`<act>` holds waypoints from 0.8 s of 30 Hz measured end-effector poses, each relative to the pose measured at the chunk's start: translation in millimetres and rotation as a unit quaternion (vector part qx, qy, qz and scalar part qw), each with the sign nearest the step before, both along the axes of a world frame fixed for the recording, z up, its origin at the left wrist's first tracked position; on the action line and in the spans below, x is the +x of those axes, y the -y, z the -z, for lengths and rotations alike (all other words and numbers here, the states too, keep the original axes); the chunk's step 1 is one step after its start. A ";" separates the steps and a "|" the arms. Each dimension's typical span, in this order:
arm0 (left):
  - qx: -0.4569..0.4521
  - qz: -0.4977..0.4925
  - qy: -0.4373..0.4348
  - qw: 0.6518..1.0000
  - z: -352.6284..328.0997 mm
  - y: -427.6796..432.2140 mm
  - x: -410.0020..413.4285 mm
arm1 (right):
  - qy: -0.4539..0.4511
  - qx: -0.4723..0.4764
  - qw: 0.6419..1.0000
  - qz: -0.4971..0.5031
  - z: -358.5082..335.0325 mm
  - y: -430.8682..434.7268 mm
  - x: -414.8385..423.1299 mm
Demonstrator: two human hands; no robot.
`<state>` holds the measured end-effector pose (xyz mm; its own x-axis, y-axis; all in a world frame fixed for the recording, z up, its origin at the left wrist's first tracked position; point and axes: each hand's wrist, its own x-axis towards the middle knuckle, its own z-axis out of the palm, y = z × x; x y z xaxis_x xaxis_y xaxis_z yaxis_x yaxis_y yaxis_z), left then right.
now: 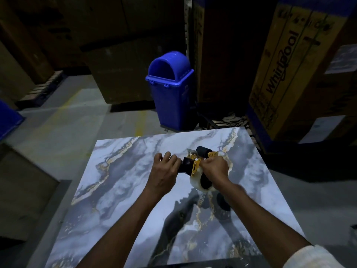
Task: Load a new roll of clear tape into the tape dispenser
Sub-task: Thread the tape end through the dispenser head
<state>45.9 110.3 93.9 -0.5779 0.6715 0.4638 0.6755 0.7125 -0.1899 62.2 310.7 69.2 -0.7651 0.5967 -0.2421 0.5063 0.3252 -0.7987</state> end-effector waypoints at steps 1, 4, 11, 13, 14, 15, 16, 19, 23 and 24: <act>-0.016 -0.015 0.036 0.999 3.0 -0.4 4.1 | -0.002 0.010 1.000 -0.006 3.2 0.9 1.9; -0.066 -0.070 0.145 0.985 4.6 -4.9 15.9 | -0.028 0.043 0.998 -0.030 9.1 2.7 8.4; -0.092 -0.237 0.302 0.919 -9.5 -28.5 22.6 | -0.107 0.099 0.985 -0.090 26.2 11.5 22.5; -0.108 -0.274 0.345 0.891 -10.5 -31.0 17.6 | -0.119 0.109 0.983 -0.093 32.2 15.0 26.5; -0.123 -0.284 0.369 0.876 -10.9 -31.3 14.7 | -0.126 0.114 0.981 -0.090 35.1 17.1 28.1; -0.136 -0.285 0.400 0.860 -11.0 -31.2 11.1 | -0.135 0.123 0.979 -0.090 37.4 18.8 29.5; -0.144 -0.276 0.443 0.841 -11.7 -30.5 7.9 | -0.141 0.131 0.977 -0.090 39.3 20.1 30.2; -0.114 -0.227 0.608 0.752 -4.9 -24.7 -4.5 | -0.157 0.135 0.974 -0.092 43.0 18.6 29.5; -0.002 -0.183 0.789 0.587 11.0 -15.4 -9.1 | -0.173 0.140 0.970 -0.101 46.4 12.4 30.8; 0.027 -0.178 0.805 0.565 13.7 -15.9 -5.9 | -0.173 0.145 0.969 -0.102 46.5 11.5 30.6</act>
<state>40.0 126.2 80.2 -0.3745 0.3907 -0.8409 -0.2461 0.8325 0.4964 92.8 299.2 22.8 -0.8796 0.4294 0.2049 0.1266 0.6264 -0.7691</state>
